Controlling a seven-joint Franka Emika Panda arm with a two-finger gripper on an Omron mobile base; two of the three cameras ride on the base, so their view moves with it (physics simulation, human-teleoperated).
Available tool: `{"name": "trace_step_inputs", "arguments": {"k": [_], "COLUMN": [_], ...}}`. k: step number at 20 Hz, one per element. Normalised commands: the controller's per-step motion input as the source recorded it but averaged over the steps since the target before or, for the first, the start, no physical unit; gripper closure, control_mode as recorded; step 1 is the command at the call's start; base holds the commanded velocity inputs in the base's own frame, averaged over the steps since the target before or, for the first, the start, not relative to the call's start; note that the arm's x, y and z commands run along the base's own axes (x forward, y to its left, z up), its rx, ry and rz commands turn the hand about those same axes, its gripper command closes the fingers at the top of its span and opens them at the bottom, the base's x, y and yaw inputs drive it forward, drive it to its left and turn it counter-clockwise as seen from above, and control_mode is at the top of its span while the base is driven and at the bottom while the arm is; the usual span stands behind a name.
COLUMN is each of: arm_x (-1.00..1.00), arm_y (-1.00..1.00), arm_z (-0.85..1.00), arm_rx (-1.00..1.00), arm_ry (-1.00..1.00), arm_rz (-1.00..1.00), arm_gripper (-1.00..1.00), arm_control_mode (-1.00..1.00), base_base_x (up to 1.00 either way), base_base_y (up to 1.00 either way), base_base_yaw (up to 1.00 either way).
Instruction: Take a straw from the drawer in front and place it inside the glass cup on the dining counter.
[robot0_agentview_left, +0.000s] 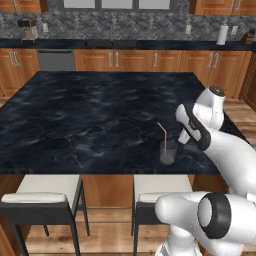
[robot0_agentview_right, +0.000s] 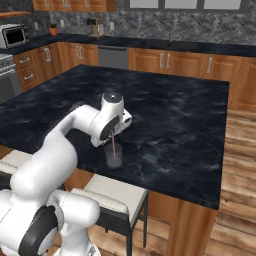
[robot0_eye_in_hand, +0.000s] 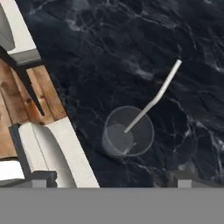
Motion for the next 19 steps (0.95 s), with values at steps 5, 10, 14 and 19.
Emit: {"name": "trace_step_inputs", "arguments": {"k": [5, 10, 14, 19], "arm_x": [-0.92, -0.76, -0.72, -0.73], "arm_y": [0.0, 0.01, 0.03, 0.0], "arm_z": [0.45, 0.55, 0.44, 0.31], "arm_rx": [-0.03, 0.0, 0.0, 0.0], "arm_ry": [0.06, 0.19, 0.2, 0.14], "arm_rz": [-0.31, -0.3, -0.34, -0.34], "arm_gripper": [-1.0, -1.0, -1.0, -1.0], "arm_control_mode": [-1.0, -1.0, -1.0, -1.0], "base_base_x": [0.0, 0.0, 0.0, 0.0], "base_base_y": [0.0, 0.0, 0.0, 0.0], "base_base_yaw": [0.0, 0.0, 0.0, 0.0]}}
